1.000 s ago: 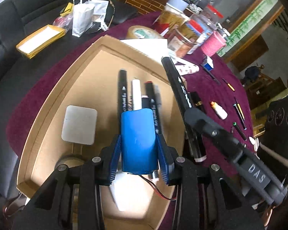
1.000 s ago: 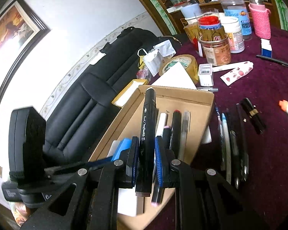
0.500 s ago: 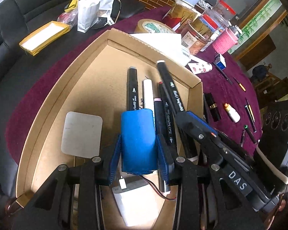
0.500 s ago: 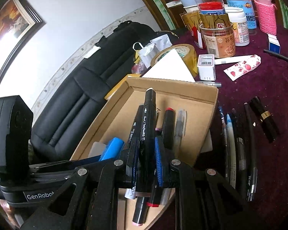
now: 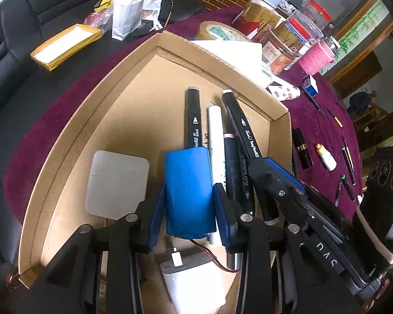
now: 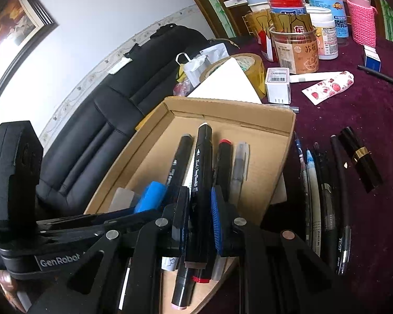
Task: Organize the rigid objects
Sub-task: 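Lower the battery pack and marker into the tray with both grippers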
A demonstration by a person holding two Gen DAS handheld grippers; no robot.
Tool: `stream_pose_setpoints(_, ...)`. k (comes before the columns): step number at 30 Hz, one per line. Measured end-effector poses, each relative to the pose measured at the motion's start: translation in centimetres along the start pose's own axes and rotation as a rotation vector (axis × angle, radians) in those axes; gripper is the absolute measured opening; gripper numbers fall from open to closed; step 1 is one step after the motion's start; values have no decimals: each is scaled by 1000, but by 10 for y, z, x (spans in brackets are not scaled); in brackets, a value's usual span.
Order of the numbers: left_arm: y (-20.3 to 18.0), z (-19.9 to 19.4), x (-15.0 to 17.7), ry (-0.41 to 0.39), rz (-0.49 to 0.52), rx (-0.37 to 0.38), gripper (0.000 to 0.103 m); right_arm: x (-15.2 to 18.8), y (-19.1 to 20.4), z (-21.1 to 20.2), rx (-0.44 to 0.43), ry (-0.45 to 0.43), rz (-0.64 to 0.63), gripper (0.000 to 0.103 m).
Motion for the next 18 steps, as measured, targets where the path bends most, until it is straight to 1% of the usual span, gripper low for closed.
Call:
stream_pose_setpoints(4,2,1,0,-2,1,-3,34,1,-1,3,88,2,-20,15)
stream_pose_setpoints(6,2,2,-1,0,-1,0,34,2,1,4,112,0,-40,15)
stream_pose_setpoints(10,2,2,-2,-1,3,-2,34,1,3,4,124,-3,-62,15)
stream_pose_setpoints(18,1,3,-4,-6,2,-16,34,2,5,3,125,-4,-55,15)
Point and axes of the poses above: each gripper's, at about its wrist camera, not at the fingertips, and z roughly the way its jaws point, y to its left, x to its underside, the point moved 4 cm from there along z, roughly the way its jaws point
